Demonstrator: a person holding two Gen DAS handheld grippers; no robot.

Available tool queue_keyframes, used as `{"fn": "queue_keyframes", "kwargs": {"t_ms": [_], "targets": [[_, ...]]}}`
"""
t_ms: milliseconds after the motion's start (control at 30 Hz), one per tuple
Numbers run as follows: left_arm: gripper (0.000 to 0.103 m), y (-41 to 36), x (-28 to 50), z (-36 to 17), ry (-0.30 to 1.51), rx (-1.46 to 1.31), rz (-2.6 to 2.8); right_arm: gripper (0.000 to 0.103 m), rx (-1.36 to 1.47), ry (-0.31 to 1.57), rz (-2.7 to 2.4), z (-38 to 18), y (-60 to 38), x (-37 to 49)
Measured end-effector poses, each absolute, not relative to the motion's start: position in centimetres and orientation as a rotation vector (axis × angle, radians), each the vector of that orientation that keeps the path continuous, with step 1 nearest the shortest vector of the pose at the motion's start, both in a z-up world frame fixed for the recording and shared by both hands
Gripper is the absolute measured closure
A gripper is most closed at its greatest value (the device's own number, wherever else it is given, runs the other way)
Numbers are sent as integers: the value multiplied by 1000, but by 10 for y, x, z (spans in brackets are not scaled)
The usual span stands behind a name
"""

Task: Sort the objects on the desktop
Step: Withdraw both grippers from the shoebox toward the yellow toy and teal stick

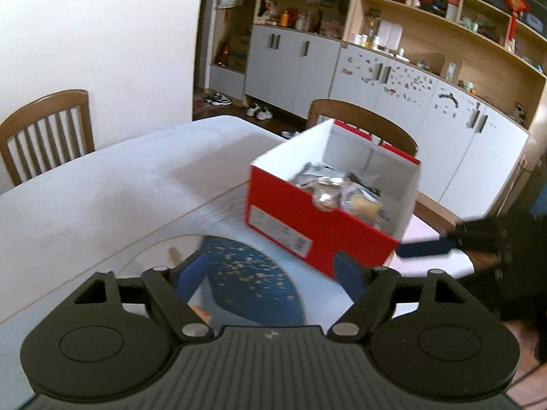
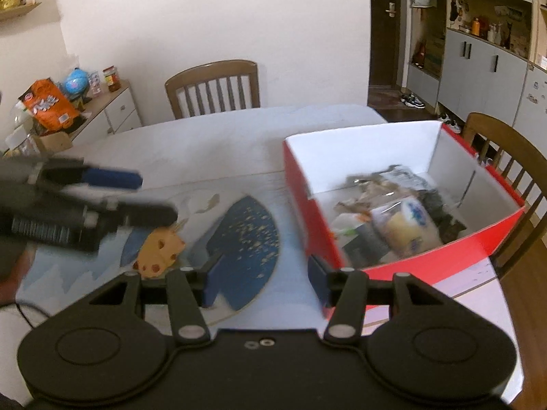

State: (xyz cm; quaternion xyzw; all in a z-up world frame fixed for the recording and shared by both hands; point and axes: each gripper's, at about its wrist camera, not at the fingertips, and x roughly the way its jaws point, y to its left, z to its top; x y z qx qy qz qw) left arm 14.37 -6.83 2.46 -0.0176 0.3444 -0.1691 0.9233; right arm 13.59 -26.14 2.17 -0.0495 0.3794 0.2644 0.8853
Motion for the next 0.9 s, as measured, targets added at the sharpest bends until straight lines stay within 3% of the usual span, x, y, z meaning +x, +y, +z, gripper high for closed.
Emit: {"fn": "queue_keyframes", "kwargs": {"t_ms": [67,133,200,367,900], "targets": [[20,-59,146,24,698,-44,-330,47,-111,795,565,17,-254,130],[20,-52,148,22,700,-51,-320,38,-115,796,574,12,-246,125],[19,-47,149,20,698,-52,-317,37,-115,792,590,9,-238,120],[0,-38,152,9,703,-60,-309,37,-140,790,629,-1,-213,113],[0,-15,169,-42,772,-82,-254,39,-239,822,727,-44,-153,98]]}}
